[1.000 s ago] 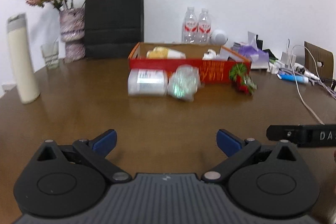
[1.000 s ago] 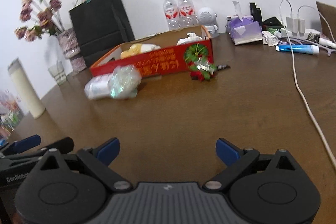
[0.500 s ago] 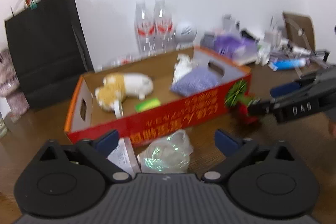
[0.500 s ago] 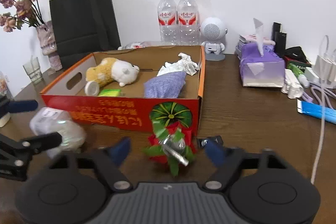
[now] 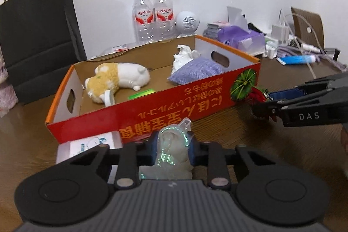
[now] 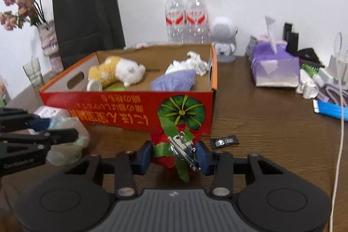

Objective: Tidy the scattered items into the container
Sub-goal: 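Carry the plastic bag and red rose in both grippers over the box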

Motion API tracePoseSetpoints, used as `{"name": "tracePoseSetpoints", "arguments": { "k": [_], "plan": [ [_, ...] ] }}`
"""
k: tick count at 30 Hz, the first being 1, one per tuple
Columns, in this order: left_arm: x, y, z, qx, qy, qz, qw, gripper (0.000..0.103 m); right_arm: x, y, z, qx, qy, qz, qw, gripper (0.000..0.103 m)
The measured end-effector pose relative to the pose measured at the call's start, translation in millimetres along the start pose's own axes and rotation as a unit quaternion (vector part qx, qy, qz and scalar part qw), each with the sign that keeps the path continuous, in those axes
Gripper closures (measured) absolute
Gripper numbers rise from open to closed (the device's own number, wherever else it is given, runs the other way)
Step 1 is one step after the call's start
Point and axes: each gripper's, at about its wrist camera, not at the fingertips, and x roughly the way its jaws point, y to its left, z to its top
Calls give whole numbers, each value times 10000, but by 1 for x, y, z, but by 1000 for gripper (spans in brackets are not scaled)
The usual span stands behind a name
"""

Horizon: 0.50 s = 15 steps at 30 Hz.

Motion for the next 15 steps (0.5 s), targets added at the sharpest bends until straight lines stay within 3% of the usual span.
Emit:
{"name": "tracePoseSetpoints", "arguments": {
  "k": [7, 11, 15],
  "plan": [
    [-19, -6, -2, -127, -88, -17, 9999, 84, -15, 2, -5, 236, -245, 276, 9990, 62],
    [-56, -15, -11, -361, -328, 56, 9988, 85, -35, 15, -11, 239, -320, 507, 9979, 63],
    [-97, -29, -33, -628, -611, 365, 9955, 86, -70, 41, -23, 31, -420, 721, 9965, 63]
  ]
}}
